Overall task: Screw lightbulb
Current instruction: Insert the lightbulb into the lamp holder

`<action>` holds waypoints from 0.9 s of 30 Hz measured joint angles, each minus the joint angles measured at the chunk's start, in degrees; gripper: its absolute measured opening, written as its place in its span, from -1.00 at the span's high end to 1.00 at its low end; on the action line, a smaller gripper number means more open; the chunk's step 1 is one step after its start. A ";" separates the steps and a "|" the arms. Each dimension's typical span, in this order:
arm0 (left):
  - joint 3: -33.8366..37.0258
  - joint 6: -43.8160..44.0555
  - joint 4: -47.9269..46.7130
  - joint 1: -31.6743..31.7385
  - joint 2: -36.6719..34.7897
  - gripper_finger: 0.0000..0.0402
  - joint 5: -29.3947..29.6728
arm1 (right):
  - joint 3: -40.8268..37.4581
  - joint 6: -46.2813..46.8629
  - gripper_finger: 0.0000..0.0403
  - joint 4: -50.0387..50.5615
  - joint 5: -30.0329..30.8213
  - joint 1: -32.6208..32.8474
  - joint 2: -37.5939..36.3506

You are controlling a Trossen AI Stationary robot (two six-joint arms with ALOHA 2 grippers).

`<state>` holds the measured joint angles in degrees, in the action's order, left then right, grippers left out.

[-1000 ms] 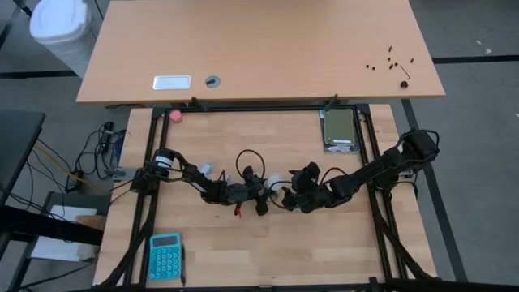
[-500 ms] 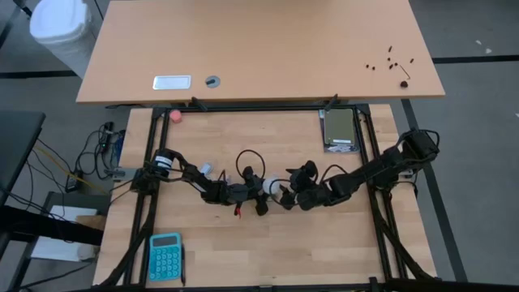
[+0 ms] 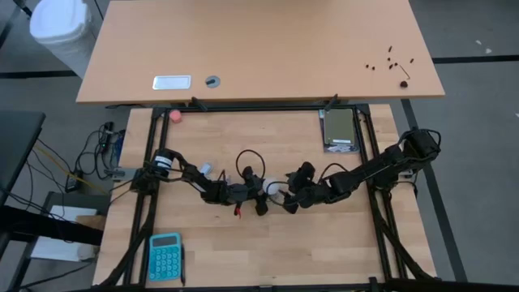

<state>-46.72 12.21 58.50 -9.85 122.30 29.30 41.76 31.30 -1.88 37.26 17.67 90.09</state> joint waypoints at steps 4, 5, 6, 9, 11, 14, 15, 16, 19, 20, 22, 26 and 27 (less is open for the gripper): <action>0.00 -0.33 -0.16 0.00 0.00 -0.03 -0.26 | 1.43 -2.80 -0.59 -1.10 -1.36 0.35 -0.25; 0.00 -0.83 -0.14 0.00 0.00 -0.03 -0.97 | 1.78 -3.03 -0.59 -1.10 -1.38 0.33 -0.25; 0.00 -1.39 0.00 0.00 0.00 -0.03 -1.88 | 2.09 -3.40 -0.59 -1.11 -1.83 0.33 -0.25; 0.00 -1.64 0.11 0.00 0.00 -0.03 -2.47 | 2.52 -3.95 -0.59 -1.95 -5.56 0.35 -0.25; 0.00 -1.64 0.09 0.00 0.00 -0.03 -2.50 | 2.52 -3.45 -0.59 -2.45 -6.95 0.38 -0.25; 0.00 -1.63 0.18 0.00 0.00 -0.03 -2.56 | 2.52 -3.05 -0.59 -2.71 -6.64 0.74 -0.25; 0.00 -1.57 0.18 0.00 0.00 -0.03 -2.58 | 2.52 -3.15 -0.59 -3.15 -6.66 0.74 -0.25; 0.00 -1.38 0.20 0.00 0.00 -0.03 -2.58 | 2.52 -3.18 -0.58 -3.65 -6.76 0.74 -0.25; 0.00 -0.92 0.27 0.00 0.00 -0.03 -2.58 | 2.52 -3.18 -0.57 -4.46 -8.17 0.74 -0.25; 0.00 -0.61 0.29 0.00 0.00 -0.03 -2.58 | 2.52 -3.03 -0.56 -4.68 -8.67 0.74 -0.25; 0.00 -0.08 0.31 0.00 0.00 -0.03 -2.58 | 2.52 -3.01 -0.55 -5.14 -9.86 0.74 -0.25; 0.00 -0.01 0.33 0.00 0.00 -0.03 -2.58 | 2.52 -3.01 -0.54 -5.63 -9.67 0.67 -0.25; 0.00 -0.08 0.33 0.00 0.00 -0.03 -2.58 | 2.52 -3.28 -0.54 -5.62 -9.40 0.49 -0.25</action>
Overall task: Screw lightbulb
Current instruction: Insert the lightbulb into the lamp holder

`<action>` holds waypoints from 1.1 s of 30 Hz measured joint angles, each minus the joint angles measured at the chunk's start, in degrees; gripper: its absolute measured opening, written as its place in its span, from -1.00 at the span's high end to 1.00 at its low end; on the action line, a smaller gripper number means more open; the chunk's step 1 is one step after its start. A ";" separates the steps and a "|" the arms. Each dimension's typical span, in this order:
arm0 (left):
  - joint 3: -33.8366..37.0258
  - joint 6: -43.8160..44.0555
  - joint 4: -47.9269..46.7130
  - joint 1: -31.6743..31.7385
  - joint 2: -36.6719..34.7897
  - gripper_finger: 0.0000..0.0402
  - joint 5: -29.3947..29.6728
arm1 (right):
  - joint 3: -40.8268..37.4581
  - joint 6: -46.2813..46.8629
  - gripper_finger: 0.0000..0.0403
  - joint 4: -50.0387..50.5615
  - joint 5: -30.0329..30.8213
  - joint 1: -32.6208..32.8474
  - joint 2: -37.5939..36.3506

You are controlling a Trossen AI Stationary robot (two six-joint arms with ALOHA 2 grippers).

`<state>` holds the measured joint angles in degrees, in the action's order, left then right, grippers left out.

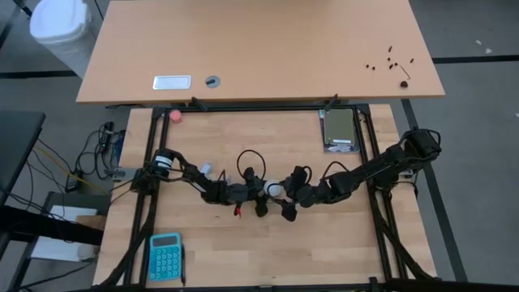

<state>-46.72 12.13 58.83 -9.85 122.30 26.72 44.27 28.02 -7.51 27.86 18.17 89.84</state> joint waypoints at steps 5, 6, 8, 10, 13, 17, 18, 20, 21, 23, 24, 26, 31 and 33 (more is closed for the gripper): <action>0.00 -0.14 0.02 0.00 0.00 -0.03 0.00 | 0.00 -2.96 -0.54 -0.66 -0.26 -2.27 0.00; 0.00 -0.14 0.04 0.00 0.00 -0.03 0.00 | 0.00 -3.54 -0.54 -0.80 -1.11 -2.82 0.00; 0.01 -0.22 0.14 0.00 0.00 -0.03 0.00 | 0.00 -4.59 -0.54 -0.71 -2.97 -4.00 0.00; 0.00 -0.44 0.24 0.00 0.00 -0.03 0.00 | 0.85 -5.89 -0.54 1.11 -4.83 -5.07 0.02; 0.00 -1.17 0.52 0.00 0.00 -0.03 0.01 | 3.89 -8.74 -0.54 5.00 -6.05 -6.14 0.02; 0.00 -1.17 0.58 0.00 0.00 -0.03 0.02 | 7.30 -12.92 -0.54 9.91 -6.72 -7.15 0.02; 0.00 -1.17 0.65 0.00 0.00 -0.03 0.01 | 7.60 -13.46 -0.54 10.31 -7.04 -7.47 0.02; 0.00 -1.17 0.96 0.00 0.00 -0.03 0.02 | 7.60 -13.75 -0.54 11.12 -8.72 -8.24 0.02; 0.00 -1.17 1.03 0.00 0.00 -0.03 0.02 | 7.56 -13.73 -0.54 11.29 -9.33 -8.56 0.02; 0.00 -1.17 1.07 0.00 0.00 -0.03 0.02 | 7.56 -13.93 -0.54 10.67 -9.79 -8.80 0.02; 0.00 -1.17 1.07 0.00 0.00 -0.03 0.01 | 7.56 -14.43 -0.54 10.34 -9.79 -8.80 0.02; 0.00 -1.17 1.07 0.00 0.00 -0.03 0.02 | 7.56 -15.31 -0.54 9.42 -10.00 -8.81 0.02; 0.00 -1.17 1.07 0.00 0.00 -0.03 0.02 | 7.56 -16.10 -0.54 6.93 -13.11 -9.69 0.02; 0.00 -1.17 1.07 0.00 0.00 -0.03 0.02 | 7.56 -16.16 -0.54 6.69 -13.47 -10.17 0.02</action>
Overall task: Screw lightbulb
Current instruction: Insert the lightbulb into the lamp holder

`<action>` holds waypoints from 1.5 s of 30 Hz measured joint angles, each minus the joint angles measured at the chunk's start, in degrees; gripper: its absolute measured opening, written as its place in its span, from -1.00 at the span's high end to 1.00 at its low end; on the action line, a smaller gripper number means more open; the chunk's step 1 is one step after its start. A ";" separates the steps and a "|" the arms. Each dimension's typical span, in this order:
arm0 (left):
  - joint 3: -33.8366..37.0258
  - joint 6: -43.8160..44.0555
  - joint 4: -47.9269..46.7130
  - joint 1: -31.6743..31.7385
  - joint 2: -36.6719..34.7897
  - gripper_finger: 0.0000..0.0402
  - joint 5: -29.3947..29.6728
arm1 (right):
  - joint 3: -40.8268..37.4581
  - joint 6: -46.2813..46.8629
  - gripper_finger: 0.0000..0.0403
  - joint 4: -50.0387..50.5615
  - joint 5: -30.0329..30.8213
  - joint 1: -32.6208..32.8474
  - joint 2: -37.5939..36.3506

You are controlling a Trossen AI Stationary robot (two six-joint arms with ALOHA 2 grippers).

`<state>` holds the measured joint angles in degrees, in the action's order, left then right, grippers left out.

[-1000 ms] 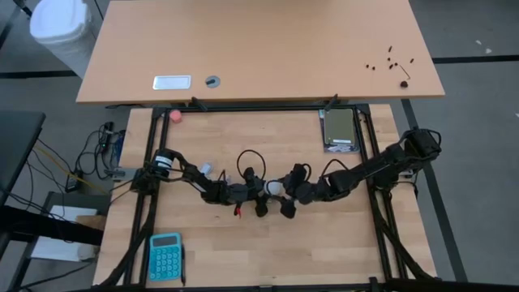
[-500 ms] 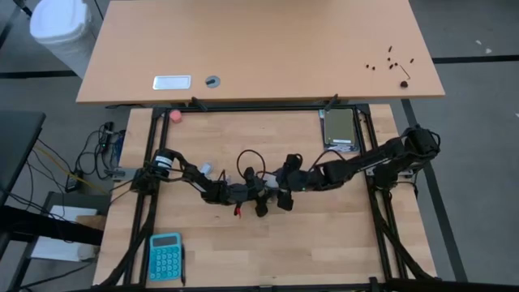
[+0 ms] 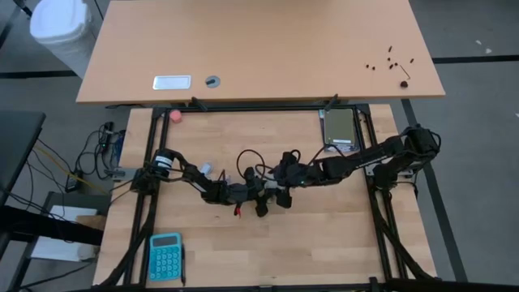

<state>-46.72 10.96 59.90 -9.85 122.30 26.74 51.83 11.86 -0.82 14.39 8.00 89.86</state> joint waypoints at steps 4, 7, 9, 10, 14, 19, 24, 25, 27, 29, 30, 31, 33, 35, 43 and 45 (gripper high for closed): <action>0.01 0.00 -0.02 0.00 0.00 -0.03 0.00 | -0.02 -1.54 -0.54 -2.52 -0.74 -0.52 0.00; 0.00 0.00 -0.02 0.00 0.00 -0.03 -0.02 | 0.17 -2.47 -0.54 -4.63 -1.11 -0.69 0.00; 0.00 0.00 -0.02 0.00 0.00 -0.03 0.00 | 1.25 -3.05 -0.54 -4.21 -1.23 -0.69 0.00; 0.00 0.00 -0.04 0.00 0.00 -0.03 0.00 | 1.86 -3.36 -0.54 -4.31 -1.48 -0.69 0.00; 0.00 0.00 -0.16 0.00 0.00 -0.03 0.00 | 4.42 -4.54 -0.55 -1.56 -2.74 -0.35 -1.18; 0.00 0.00 -0.44 0.00 0.00 -0.03 0.00 | 6.29 -3.46 -0.57 7.37 -2.91 2.01 -7.17; 0.00 -0.20 -0.48 0.00 0.00 -0.03 -2.15 | 5.75 -0.61 -0.57 20.67 1.36 5.95 -12.72; 0.00 -0.20 -0.48 0.00 0.00 -0.03 -2.67 | 4.75 -0.10 -0.57 21.15 1.98 6.81 -13.72; 0.00 -0.51 -0.48 0.00 0.00 -0.03 -3.93 | 2.08 0.74 -0.56 21.67 2.24 7.98 -15.39; 0.00 -1.64 -0.38 0.00 0.00 -0.03 -4.64 | -1.03 2.00 -0.56 21.37 2.25 9.02 -17.12; 0.00 -1.94 -0.27 0.00 0.00 -0.03 -5.19 | -2.69 2.37 -0.56 20.88 2.36 9.58 -17.91; 0.01 -2.47 -0.12 -0.01 0.00 -0.03 -5.52 | -4.61 2.53 -0.56 19.41 2.69 10.06 -18.59; 0.02 -3.37 0.24 -0.01 0.00 -0.03 -6.95 | -9.52 2.52 -0.56 13.98 2.79 10.81 -19.26; 0.00 -3.66 0.60 -0.02 0.00 -0.03 -7.79 | -14.57 1.96 -0.56 5.71 2.62 11.18 -19.33; 0.02 -5.15 0.69 0.00 0.00 -0.03 -10.53 | -28.71 0.63 -0.55 -30.82 3.40 10.35 -10.39; 0.00 -5.88 1.01 -0.01 0.00 -0.03 -10.56 | -29.13 -1.13 -0.55 -36.47 3.72 10.26 -6.60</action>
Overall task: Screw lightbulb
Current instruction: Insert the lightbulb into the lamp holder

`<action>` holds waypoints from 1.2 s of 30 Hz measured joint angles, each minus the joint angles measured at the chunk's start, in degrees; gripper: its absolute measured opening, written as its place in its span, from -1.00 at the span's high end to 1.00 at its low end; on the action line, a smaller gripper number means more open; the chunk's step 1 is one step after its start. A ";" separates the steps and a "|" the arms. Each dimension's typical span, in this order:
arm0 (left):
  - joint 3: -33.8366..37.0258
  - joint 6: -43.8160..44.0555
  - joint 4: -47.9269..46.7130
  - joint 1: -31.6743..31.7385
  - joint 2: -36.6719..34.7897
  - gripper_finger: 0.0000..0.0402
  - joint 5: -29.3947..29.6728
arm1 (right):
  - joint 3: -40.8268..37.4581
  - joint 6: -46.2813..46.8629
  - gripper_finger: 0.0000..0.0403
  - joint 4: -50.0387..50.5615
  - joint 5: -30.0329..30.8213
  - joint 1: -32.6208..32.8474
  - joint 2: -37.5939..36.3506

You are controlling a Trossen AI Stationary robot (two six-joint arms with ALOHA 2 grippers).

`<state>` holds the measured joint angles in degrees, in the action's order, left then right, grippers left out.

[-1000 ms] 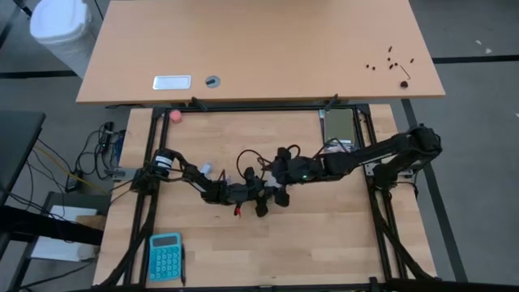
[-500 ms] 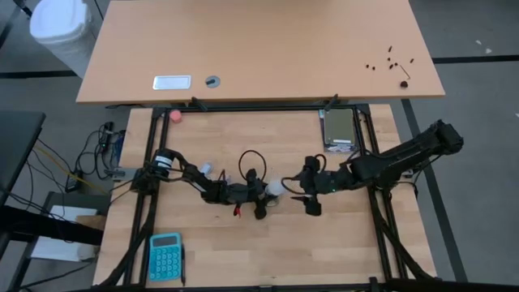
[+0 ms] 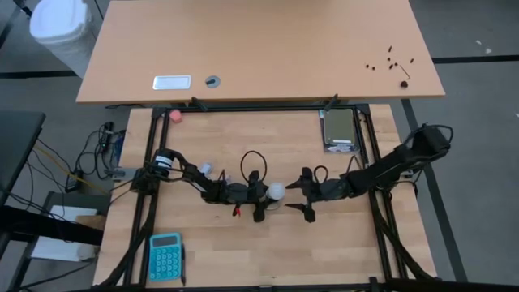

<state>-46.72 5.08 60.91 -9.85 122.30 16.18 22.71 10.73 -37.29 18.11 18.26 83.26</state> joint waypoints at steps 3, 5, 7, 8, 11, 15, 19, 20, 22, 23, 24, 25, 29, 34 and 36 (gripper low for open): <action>0.01 -0.51 0.43 0.01 0.00 -0.03 -0.36 | 1.77 -3.04 -0.55 -4.69 0.04 -0.37 5.83; 0.00 -0.48 0.52 0.01 0.00 -0.03 -1.42 | 2.55 -4.29 -0.55 -7.08 0.31 -0.94 9.26; 0.02 -0.49 0.53 0.03 0.00 -0.03 -2.22 | 2.63 -5.75 -0.54 -9.90 0.94 -1.76 11.94; 0.02 -0.54 0.52 0.03 0.00 -0.03 -2.43 | 2.66 -6.34 -0.54 -12.34 1.11 -2.21 12.80; 0.02 -0.58 0.54 0.03 0.00 -0.03 -4.34 | 2.70 -6.96 -0.54 -16.99 -0.34 -3.74 14.41; 0.02 -1.90 0.56 0.05 0.00 -0.03 -7.55 | 2.73 -7.51 -0.54 -22.42 -6.10 -4.86 15.63; 0.02 -2.03 0.54 0.03 0.00 -0.03 -9.75 | 3.00 -7.64 -0.54 -24.36 -9.11 -4.94 17.48; 0.02 -2.01 0.56 0.03 -0.01 -0.03 -9.85 | 3.47 -7.83 -0.54 -24.59 -9.45 -4.94 17.97; 0.02 -2.03 0.55 0.04 -0.01 -0.03 -10.24 | 4.73 -8.19 -0.54 -24.71 -10.37 -4.94 19.27; 0.02 -2.05 0.65 0.05 -0.02 -0.03 -10.62 | 5.34 -8.31 -0.54 -24.63 -10.53 -4.94 19.93; 0.02 -2.05 0.68 0.03 0.00 -0.03 -10.91 | 5.95 -8.51 -0.54 -24.61 -10.61 -4.94 20.64; 0.02 -2.05 0.80 0.05 -0.02 -0.03 -11.17 | 6.62 -8.84 -0.54 -24.63 -10.73 -4.94 21.21; 0.02 -2.05 0.95 0.07 0.00 -0.03 -11.38 | 8.14 -9.76 -0.54 -25.10 -10.88 -4.94 21.97; 0.02 -2.03 0.91 0.07 -0.02 -0.03 -11.38 | 7.99 -9.92 -0.54 -23.20 -11.11 -5.00 21.04; 0.02 -2.05 0.91 0.09 -0.02 -0.03 -11.36 | 7.99 -9.91 -0.53 -23.12 -11.10 -5.00 20.83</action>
<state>-46.70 3.03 61.82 -9.76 122.28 4.82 30.70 0.82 -60.40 7.01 13.26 104.09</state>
